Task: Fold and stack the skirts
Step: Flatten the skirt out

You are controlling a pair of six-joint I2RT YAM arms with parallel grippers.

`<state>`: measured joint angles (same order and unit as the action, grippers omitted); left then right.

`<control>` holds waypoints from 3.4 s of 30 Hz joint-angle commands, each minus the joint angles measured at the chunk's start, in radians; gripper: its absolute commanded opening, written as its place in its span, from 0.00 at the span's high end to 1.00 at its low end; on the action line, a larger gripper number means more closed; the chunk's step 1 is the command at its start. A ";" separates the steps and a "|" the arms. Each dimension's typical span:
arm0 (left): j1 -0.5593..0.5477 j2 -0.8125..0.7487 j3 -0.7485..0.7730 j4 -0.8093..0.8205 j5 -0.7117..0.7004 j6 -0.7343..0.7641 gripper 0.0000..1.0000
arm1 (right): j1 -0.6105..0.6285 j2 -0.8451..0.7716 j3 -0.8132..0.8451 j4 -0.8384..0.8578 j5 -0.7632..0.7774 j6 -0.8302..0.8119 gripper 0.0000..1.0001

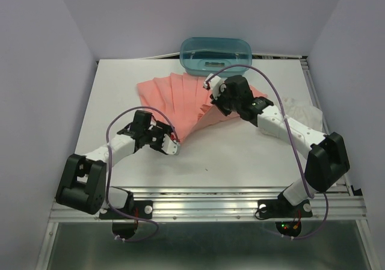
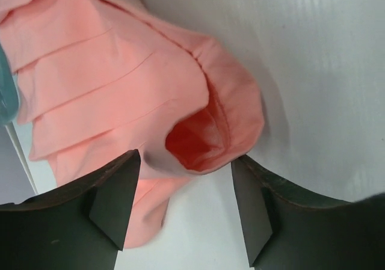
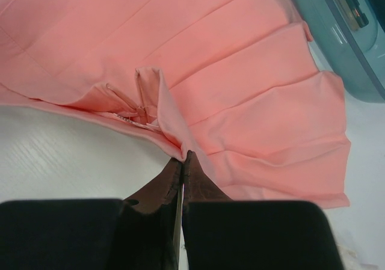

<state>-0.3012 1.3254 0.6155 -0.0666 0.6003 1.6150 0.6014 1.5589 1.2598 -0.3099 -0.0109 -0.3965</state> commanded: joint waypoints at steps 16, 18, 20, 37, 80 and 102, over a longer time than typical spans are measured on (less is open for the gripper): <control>0.210 -0.035 0.610 -0.115 0.043 -0.773 1.00 | -0.250 -0.120 0.134 0.000 -0.027 -0.117 0.99; 0.214 -0.052 0.731 -0.137 0.026 -0.820 1.00 | -0.259 -0.122 0.235 -0.066 -0.066 -0.133 0.99; 0.214 -0.102 0.770 -0.109 0.004 -0.923 1.00 | -0.259 -0.146 0.309 -0.137 -0.116 -0.136 0.99; 0.208 -0.218 0.791 -0.053 -0.073 -1.159 1.00 | -0.259 -0.071 0.566 -0.132 -0.095 -0.071 0.99; 0.174 -0.768 0.109 -0.741 0.253 -0.215 0.80 | -0.068 -0.628 -0.376 -0.354 -0.506 -0.517 0.65; 0.174 -0.272 0.317 -0.462 -0.240 -0.991 0.40 | -0.063 -0.020 -0.070 -0.233 -0.216 -0.344 0.46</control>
<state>-0.1291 0.8619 0.8307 -0.5606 0.4942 0.8032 0.5423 1.3689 1.0447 -0.4839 -0.2550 -0.7612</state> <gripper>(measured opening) 0.646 0.591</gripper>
